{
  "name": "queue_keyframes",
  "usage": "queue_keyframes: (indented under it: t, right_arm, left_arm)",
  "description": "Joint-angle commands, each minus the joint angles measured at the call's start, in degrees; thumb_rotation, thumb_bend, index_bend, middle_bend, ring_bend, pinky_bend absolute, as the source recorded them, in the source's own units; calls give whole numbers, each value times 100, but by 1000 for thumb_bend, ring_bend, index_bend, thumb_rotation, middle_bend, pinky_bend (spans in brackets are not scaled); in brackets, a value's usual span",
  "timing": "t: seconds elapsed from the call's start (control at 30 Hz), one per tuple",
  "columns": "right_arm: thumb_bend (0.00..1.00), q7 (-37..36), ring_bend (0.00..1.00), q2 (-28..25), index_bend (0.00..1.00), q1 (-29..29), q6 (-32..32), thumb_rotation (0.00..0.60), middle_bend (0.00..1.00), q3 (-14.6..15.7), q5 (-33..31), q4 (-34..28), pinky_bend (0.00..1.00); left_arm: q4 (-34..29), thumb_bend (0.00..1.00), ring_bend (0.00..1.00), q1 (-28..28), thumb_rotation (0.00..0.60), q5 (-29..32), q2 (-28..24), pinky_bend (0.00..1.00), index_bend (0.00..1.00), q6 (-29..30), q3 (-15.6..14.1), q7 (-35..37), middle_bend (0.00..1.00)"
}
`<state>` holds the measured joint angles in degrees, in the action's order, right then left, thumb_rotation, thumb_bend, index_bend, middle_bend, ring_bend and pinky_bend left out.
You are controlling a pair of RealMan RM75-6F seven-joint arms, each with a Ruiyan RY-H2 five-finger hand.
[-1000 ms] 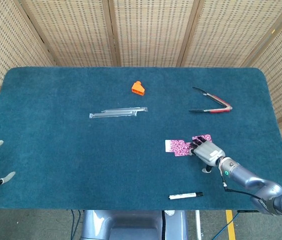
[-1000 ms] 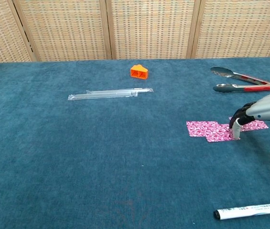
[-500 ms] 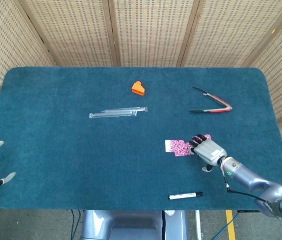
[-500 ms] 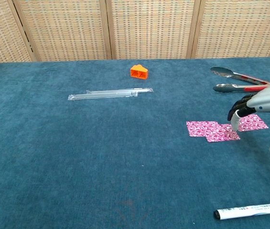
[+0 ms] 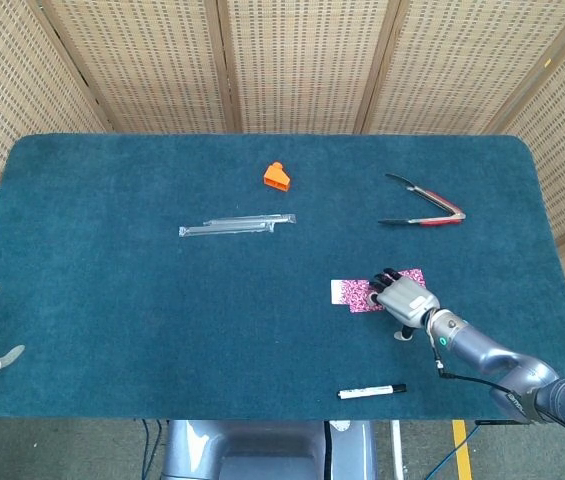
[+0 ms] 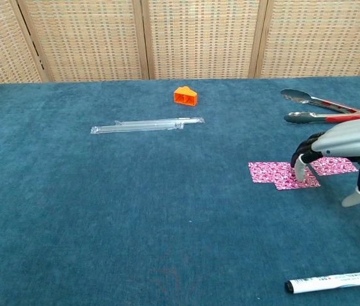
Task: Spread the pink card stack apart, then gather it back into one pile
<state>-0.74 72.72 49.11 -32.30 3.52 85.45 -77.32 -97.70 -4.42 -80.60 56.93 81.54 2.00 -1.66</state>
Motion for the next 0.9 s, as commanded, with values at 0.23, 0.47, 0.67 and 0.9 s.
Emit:
queue_keyframes:
  t: [0.23,0.47,0.67,0.9]
  right_arm:
    - [258,3,0,10,261,-20,33,600,146,95,48,7,0]
    - [255,3,0,-146,261,-81,3,600,150,199,92,-162,0]
    - [258,11,0,-287,261,-159,-55,600,150,291,133,-311,0]
    - [258,10,0,-467,261,-266,-124,600,150,398,160,-466,0]
  left_arm:
    - [-16,99,0,3,431,-9,-1,0,157,5,-2,-20,0]
    - [-53,99,0,-1,431,-34,-6,0,157,20,3,-49,0]
    - [-81,99,0,-14,429,-56,-3,0,157,20,7,-82,0]
    - [-119,100,0,-30,430,-77,-1,0,157,15,9,-119,0]
